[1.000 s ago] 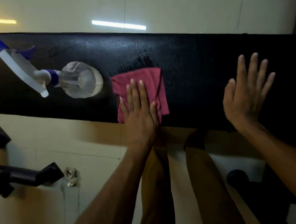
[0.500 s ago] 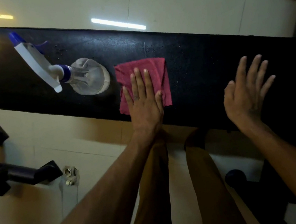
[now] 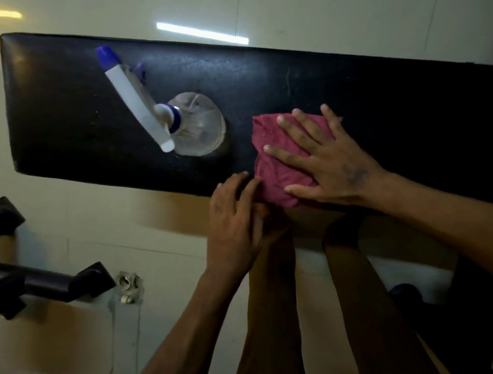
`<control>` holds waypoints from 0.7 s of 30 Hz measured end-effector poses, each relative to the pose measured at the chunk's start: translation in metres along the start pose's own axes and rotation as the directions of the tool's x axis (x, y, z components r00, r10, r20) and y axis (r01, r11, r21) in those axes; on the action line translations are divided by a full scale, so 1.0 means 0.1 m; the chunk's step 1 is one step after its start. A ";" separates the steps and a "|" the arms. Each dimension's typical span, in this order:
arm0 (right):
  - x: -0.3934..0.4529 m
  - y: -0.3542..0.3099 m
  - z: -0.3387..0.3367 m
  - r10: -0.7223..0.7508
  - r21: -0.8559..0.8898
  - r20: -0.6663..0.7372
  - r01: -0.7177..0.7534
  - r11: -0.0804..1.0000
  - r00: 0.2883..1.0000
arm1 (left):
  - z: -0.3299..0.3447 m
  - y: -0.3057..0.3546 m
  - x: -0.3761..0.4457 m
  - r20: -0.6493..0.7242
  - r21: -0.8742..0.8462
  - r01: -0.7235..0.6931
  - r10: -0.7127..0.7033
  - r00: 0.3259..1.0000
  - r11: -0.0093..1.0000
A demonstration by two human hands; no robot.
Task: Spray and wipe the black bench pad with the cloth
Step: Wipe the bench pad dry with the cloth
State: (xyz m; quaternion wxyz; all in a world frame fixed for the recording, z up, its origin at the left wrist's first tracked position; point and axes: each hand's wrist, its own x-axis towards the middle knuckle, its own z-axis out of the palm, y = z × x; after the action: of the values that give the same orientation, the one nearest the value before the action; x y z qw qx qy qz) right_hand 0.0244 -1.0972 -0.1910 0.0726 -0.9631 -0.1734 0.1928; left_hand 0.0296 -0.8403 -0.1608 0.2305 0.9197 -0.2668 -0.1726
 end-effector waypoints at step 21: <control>0.47 -0.33 -0.47 0.507 0.058 0.097 -0.513 0.856 0.857 | -0.16 -1.07 0.63 -0.198 0.224 0.296 -0.254 0.947 0.929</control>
State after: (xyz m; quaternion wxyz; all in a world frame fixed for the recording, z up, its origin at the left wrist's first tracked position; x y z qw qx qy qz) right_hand 0.0733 -1.0535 -0.1576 0.0513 -0.9624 0.0931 0.2498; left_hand 0.1307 -0.7907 -0.2153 0.1073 0.9808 -0.1347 -0.0910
